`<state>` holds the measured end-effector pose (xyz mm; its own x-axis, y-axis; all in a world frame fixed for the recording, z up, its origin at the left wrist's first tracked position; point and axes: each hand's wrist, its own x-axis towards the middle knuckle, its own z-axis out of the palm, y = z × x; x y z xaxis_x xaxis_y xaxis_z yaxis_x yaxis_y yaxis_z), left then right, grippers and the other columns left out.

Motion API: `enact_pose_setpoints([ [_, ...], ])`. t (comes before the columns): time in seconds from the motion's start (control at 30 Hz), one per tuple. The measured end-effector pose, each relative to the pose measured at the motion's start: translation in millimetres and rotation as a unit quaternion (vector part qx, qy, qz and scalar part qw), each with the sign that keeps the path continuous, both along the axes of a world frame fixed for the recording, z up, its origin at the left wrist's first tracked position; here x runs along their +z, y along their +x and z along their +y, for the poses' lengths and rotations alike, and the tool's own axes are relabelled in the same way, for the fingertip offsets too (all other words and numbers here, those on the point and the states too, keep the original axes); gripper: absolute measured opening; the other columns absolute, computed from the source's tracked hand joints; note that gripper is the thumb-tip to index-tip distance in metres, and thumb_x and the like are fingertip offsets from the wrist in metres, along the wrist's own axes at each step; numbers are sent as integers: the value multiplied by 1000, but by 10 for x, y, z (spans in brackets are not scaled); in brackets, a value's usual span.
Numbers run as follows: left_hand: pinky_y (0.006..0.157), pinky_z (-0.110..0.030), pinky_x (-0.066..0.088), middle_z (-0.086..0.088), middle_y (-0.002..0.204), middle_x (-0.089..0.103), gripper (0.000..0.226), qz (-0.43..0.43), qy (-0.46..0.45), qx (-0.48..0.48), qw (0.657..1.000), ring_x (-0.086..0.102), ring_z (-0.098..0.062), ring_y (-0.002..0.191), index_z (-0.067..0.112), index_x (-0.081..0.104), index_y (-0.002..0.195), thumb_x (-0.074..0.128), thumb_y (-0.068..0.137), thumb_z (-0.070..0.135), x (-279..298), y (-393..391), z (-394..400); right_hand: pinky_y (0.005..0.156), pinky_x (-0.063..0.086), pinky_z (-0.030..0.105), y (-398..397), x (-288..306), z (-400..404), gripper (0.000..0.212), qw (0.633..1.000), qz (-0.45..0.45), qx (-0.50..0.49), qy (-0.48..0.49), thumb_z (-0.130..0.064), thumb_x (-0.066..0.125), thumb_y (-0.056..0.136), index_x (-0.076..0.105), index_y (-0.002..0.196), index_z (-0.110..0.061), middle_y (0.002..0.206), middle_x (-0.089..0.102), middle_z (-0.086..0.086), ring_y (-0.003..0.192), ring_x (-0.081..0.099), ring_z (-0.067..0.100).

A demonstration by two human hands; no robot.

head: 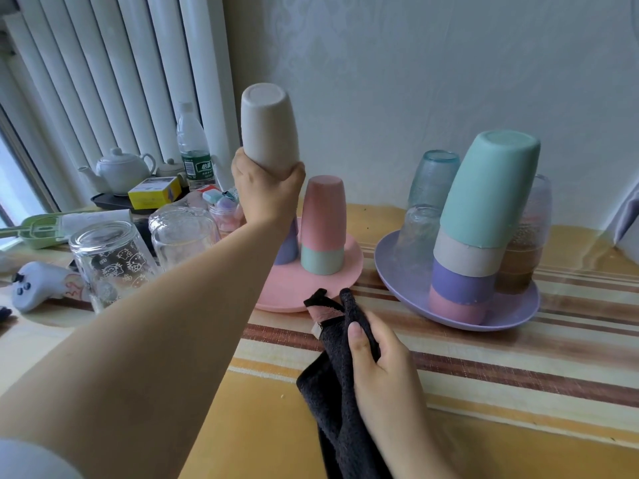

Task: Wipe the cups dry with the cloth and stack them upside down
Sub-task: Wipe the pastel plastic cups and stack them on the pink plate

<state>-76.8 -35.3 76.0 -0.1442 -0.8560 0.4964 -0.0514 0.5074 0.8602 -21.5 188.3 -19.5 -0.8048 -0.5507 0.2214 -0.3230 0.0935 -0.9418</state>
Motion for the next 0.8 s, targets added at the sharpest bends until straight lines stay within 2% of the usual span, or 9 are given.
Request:
enact_pose_setpoints([
  [0.13,85,-15,28,-17,128,45,75,38,-27,-7,999,45,-29,118,-2,40,133,78,75,27,158,79,183,91,44,20,0,19,12,31,1000,-4,-8,-3,-36,42,94,59,119,-32,108,68,-17,105,60,0],
  [0.27,93,-27,37,-9,122,44,72,38,-30,-67,997,45,-23,114,4,40,131,78,75,30,170,390,596,87,44,15,12,47,20,26,1000,-5,-10,-4,-28,45,96,61,116,-31,106,69,-17,103,60,-1],
  [0.33,83,-21,42,0,115,46,67,9,-4,-112,994,48,-14,106,12,38,127,77,76,33,130,652,836,81,42,8,21,65,27,24,1000,-7,-14,-11,-22,46,96,62,111,-33,104,69,-17,100,60,-2],
  [0.43,61,-3,40,15,95,47,61,-68,38,-188,979,53,13,81,20,28,120,72,81,35,-30,1038,1131,77,38,1,2,114,28,25,999,2,-33,-37,-17,44,96,61,112,-26,104,66,-20,96,57,-11],
  [0.47,58,-2,40,18,90,48,59,-89,49,-215,971,53,18,74,21,27,117,72,81,36,-104,1159,1190,76,36,-2,-5,139,37,25,997,-2,-48,-54,-16,43,97,61,113,-24,104,64,-21,94,56,-15],
  [0.53,53,-7,41,15,79,58,57,-107,83,-269,954,58,11,64,26,33,113,74,77,44,-242,1357,1257,76,35,-4,-19,204,68,26,993,-16,-73,-96,-17,42,98,59,116,-22,108,63,-18,97,55,-12],
  [0.57,52,-9,41,10,79,63,55,-105,107,-296,943,61,7,64,31,38,112,72,72,49,-310,1421,1278,77,35,-4,-21,240,90,26,990,-22,-82,-116,-18,41,98,58,117,-22,111,62,-16,100,55,-10],
  [0.67,58,-9,42,7,92,69,44,-95,160,-349,919,66,1,81,43,50,108,64,67,49,-567,1475,1340,84,29,-7,16,321,130,27,982,-10,-89,-167,-22,40,98,49,121,-32,123,51,-24,104,43,-28],
  [0.8,79,-18,49,16,107,69,50,-81,134,-434,887,66,-3,98,44,51,120,61,71,42,-694,1463,1457,97,18,-5,144,348,84,43,989,28,-12,-144,-43,38,91,26,133,-48,138,26,-39,125,21,-27],
])
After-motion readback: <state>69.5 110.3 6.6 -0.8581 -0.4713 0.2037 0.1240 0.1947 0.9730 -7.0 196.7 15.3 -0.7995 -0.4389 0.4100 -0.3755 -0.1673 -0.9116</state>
